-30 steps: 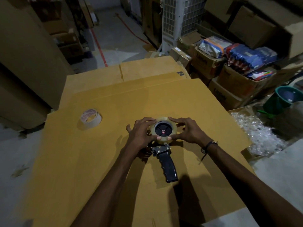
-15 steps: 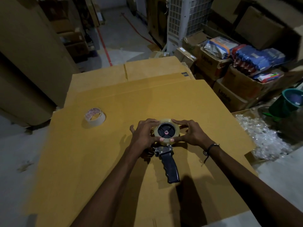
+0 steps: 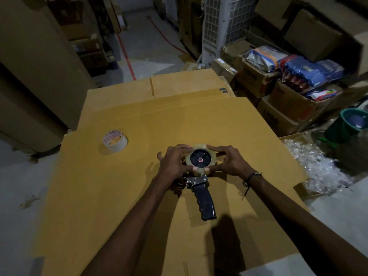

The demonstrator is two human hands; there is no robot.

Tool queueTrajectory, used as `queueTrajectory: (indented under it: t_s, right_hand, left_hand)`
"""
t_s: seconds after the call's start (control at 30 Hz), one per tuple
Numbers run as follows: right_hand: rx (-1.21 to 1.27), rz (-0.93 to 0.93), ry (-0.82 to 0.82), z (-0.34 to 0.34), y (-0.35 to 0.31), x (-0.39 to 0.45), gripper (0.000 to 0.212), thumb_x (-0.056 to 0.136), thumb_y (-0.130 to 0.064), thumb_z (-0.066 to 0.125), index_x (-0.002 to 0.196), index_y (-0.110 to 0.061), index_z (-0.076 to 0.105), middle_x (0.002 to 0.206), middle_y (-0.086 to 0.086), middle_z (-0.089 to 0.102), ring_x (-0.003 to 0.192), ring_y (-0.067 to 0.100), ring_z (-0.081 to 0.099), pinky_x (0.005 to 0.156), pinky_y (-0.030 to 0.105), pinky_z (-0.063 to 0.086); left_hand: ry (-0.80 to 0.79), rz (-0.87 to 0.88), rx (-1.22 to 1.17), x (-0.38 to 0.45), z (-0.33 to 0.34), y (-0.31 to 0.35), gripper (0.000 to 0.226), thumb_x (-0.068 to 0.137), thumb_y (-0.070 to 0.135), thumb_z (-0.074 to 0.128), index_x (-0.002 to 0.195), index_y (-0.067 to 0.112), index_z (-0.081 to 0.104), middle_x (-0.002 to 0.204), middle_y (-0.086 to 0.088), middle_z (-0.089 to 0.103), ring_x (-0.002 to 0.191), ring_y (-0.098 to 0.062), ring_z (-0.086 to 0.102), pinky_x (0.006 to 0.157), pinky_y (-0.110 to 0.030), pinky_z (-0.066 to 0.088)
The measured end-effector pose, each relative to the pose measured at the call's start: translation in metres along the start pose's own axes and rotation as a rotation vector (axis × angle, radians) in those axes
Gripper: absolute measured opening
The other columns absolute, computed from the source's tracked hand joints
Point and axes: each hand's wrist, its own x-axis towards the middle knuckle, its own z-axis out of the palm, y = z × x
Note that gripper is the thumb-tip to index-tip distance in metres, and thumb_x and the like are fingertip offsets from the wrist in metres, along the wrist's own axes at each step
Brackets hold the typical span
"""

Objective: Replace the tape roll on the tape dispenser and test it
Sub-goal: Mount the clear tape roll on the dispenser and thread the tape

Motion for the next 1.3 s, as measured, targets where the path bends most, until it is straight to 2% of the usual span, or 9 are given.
queueTrajectory:
  t_s: [0.1,0.2,0.33,0.53,0.83,1.0,1.13,1.23,1.3]
  right_hand:
    - [0.002,-0.008,-0.004,-0.001,-0.002,-0.001,0.096,0.063,-0.033,0.1,0.148,-0.023,0.058,0.143,0.004,0.066,0.118,0.014,0.063,0.092,0.025,0.054]
    - [0.005,-0.006,-0.004,0.0,-0.002,-0.001,0.096,0.062,-0.033,0.1,0.148,-0.023,0.058,0.142,0.003,0.066,0.116,0.011,0.062,0.089,0.021,0.052]
    - [-0.001,0.012,-0.003,0.0,-0.003,0.0,0.099,0.059,-0.037,0.101,0.148,-0.025,0.059,0.141,0.002,0.068,0.116,0.013,0.065,0.089,0.025,0.055]
    - [-0.039,0.029,-0.015,0.001,0.0,0.006,0.097,0.059,-0.031,0.103,0.146,-0.018,0.062,0.136,0.001,0.07,0.109,0.011,0.067,0.072,0.006,0.048]
    - [-0.01,0.068,-0.054,-0.003,0.002,0.013,0.102,0.054,-0.041,0.102,0.146,-0.022,0.062,0.136,0.001,0.071,0.115,0.019,0.069,0.087,0.031,0.061]
    - [-0.026,0.065,-0.065,-0.006,-0.004,0.01,0.095,0.058,-0.035,0.103,0.144,-0.023,0.064,0.134,-0.001,0.072,0.111,0.014,0.07,0.072,0.01,0.055]
    - [-0.04,0.051,-0.065,-0.005,-0.01,0.003,0.098,0.063,-0.039,0.1,0.149,-0.025,0.058,0.139,-0.001,0.068,0.118,0.018,0.067,0.084,0.025,0.058]
    - [-0.086,0.025,-0.061,-0.002,-0.015,0.0,0.096,0.069,-0.035,0.097,0.153,-0.022,0.053,0.144,-0.001,0.064,0.115,0.014,0.063,0.08,0.018,0.052]
    - [-0.093,0.025,-0.039,0.002,-0.018,-0.004,0.095,0.071,-0.036,0.096,0.154,-0.022,0.051,0.149,0.002,0.06,0.121,0.017,0.063,0.087,0.026,0.054]
  left_hand:
    - [-0.001,-0.002,-0.001,-0.001,0.0,-0.001,0.08,0.074,0.048,0.09,0.146,0.039,0.057,0.154,0.02,0.049,0.147,-0.016,0.035,0.118,-0.059,0.011]
    - [0.001,0.004,0.011,-0.001,0.0,-0.002,0.08,0.074,0.05,0.089,0.146,0.039,0.058,0.154,0.02,0.049,0.147,-0.016,0.035,0.117,-0.059,0.011]
    - [0.004,0.007,0.031,0.0,0.001,-0.003,0.08,0.072,0.052,0.089,0.145,0.041,0.058,0.153,0.02,0.049,0.146,-0.015,0.035,0.117,-0.06,0.01]
    - [0.022,0.02,0.043,0.005,0.005,-0.006,0.08,0.07,0.054,0.09,0.143,0.041,0.059,0.151,0.021,0.051,0.145,-0.014,0.037,0.116,-0.06,0.011]
    - [-0.011,0.017,0.027,0.011,0.0,-0.003,0.076,0.071,0.052,0.091,0.14,0.037,0.063,0.149,0.019,0.053,0.145,-0.016,0.039,0.118,-0.061,0.01]
    - [-0.009,0.031,0.019,0.011,-0.002,-0.004,0.078,0.068,0.056,0.091,0.138,0.036,0.064,0.148,0.018,0.055,0.145,-0.016,0.039,0.117,-0.061,0.011]
    - [0.004,0.065,0.014,0.006,-0.002,-0.007,0.08,0.07,0.057,0.09,0.141,0.035,0.061,0.15,0.016,0.054,0.146,-0.018,0.038,0.117,-0.06,0.012]
    - [0.017,0.106,0.02,-0.003,-0.001,-0.013,0.08,0.077,0.059,0.084,0.148,0.035,0.054,0.155,0.012,0.05,0.147,-0.02,0.034,0.117,-0.056,0.012]
    - [0.065,0.105,-0.002,-0.013,0.0,-0.018,0.071,0.086,0.053,0.078,0.149,0.035,0.051,0.155,0.009,0.05,0.147,-0.02,0.035,0.118,-0.054,0.012]
